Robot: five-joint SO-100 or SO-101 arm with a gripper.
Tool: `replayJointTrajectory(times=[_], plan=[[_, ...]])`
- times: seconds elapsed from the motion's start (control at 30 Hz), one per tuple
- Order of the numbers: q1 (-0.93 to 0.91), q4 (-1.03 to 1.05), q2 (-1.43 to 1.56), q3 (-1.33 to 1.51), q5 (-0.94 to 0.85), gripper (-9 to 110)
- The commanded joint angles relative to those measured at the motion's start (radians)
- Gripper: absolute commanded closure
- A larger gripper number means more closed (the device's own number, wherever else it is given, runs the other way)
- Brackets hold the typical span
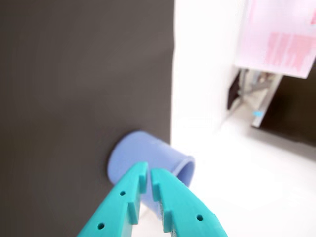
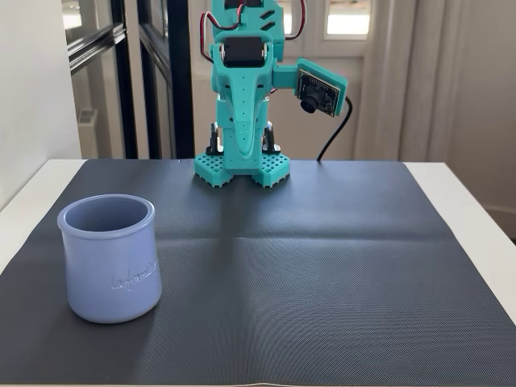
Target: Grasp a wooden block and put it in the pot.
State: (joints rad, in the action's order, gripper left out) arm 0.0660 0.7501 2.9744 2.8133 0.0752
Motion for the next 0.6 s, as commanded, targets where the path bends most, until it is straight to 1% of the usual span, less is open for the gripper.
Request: replayJointTrajectory(times=[0.0,0.13,0.37,0.57], plan=[[0.002,-0.083,0.055,0.091,0.002,101],[-0.015,-0.153,0.126,0.204,-0.006,101],[-0.023,-0.160,0.290,0.322,-0.008,101],[-0.041,-0.035,0.430,0.330,-0.008,101]])
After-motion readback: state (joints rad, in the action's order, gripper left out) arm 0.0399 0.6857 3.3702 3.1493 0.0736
